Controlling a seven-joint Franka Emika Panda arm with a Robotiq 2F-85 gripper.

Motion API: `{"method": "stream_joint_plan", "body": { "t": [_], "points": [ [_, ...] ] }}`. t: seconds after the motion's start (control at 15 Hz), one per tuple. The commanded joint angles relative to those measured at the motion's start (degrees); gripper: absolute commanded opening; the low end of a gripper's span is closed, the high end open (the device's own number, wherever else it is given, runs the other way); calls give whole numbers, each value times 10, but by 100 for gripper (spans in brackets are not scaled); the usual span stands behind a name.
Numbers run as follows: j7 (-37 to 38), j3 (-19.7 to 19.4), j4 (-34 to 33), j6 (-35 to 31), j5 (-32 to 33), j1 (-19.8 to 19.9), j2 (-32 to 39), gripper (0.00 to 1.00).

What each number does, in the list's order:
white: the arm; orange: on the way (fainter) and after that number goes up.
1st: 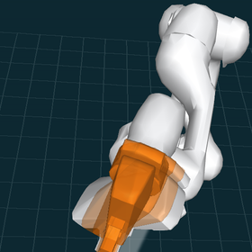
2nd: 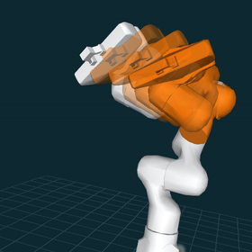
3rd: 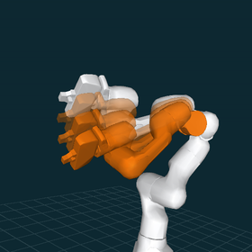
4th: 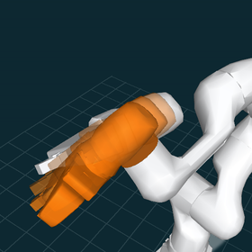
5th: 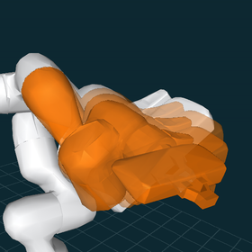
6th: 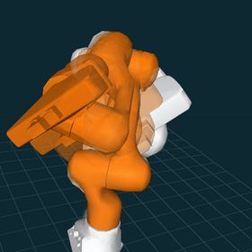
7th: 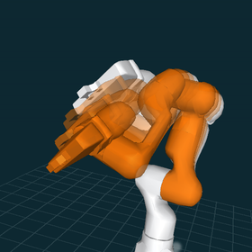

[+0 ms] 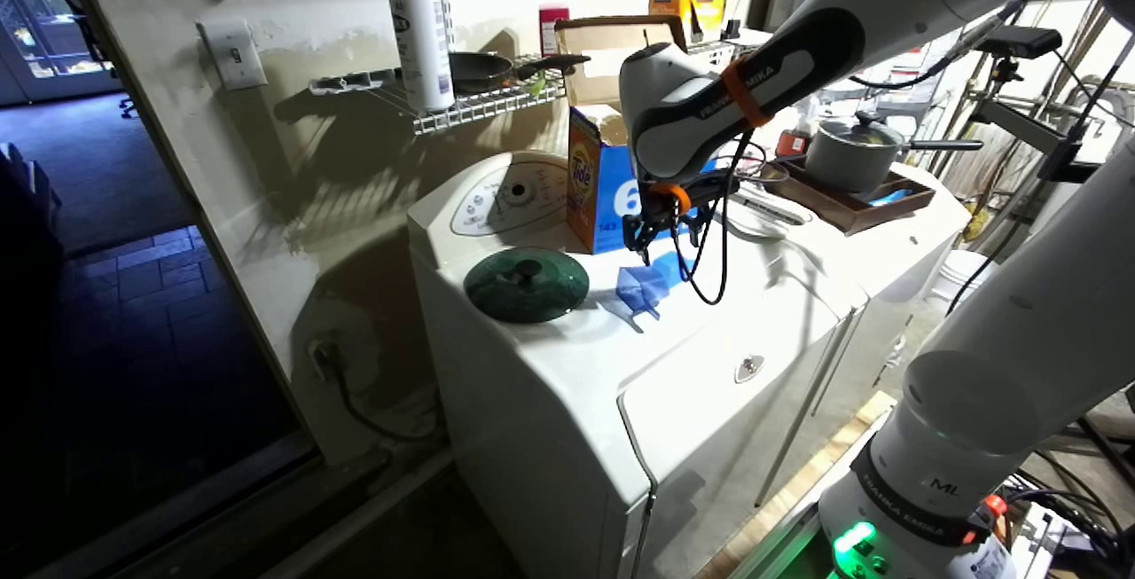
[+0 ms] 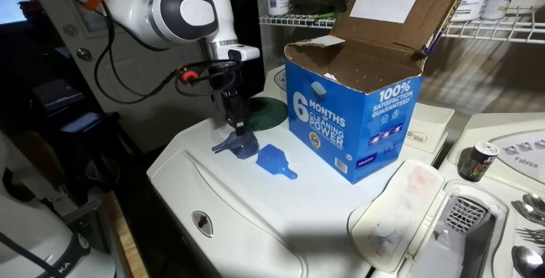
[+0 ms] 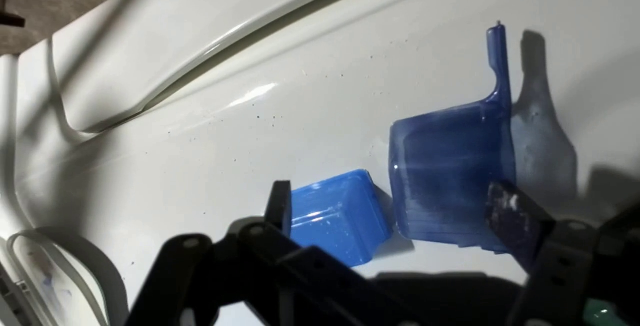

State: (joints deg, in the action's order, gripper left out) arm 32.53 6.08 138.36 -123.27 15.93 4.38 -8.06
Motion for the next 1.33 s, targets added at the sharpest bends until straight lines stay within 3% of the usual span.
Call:
{"method": "stream_joint_plan", "body": {
  "t": [0.0, 0.4, 1.07, 1.13, 1.2, 1.27],
  "points": [
    [13, -1, -40, -2, 35, -18, 56, 100],
    [20, -4, -65, -25, 41, -51, 87, 100],
    [47, -21, -135, 32, 80, -84, 177, 100],
    [49, -22, -142, 40, 82, -88, 183, 92],
    [51, -24, -148, 46, 83, -92, 187, 74],
    [55, -26, -153, 53, 86, -96, 190, 68]
  ]
}}
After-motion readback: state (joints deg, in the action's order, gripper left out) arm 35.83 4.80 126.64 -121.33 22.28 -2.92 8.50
